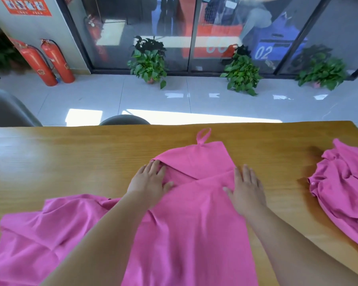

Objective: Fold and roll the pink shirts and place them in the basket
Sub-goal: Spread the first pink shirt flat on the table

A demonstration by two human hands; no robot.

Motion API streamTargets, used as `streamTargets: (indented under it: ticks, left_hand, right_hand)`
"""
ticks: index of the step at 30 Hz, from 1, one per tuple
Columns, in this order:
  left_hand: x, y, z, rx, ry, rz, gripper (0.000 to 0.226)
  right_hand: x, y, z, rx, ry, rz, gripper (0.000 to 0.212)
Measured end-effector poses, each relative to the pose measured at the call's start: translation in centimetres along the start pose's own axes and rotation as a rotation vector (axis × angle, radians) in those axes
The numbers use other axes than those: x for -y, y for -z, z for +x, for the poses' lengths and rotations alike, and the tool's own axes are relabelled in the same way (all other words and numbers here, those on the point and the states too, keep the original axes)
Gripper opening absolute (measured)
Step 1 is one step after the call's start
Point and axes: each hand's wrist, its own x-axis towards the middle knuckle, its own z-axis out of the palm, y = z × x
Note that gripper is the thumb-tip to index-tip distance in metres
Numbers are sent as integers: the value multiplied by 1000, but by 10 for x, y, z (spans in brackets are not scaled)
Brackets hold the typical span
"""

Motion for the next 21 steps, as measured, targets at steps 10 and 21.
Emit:
streamTargets:
  ticks: [10, 21]
  left_hand:
    - [10, 6, 6, 182, 163, 53, 120]
    - [-14, -1, -7, -19, 124, 44, 96]
  right_hand:
    - [22, -55, -87, -63, 252, 40, 91]
    - [-39, -21, -72, -106, 6, 125, 76]
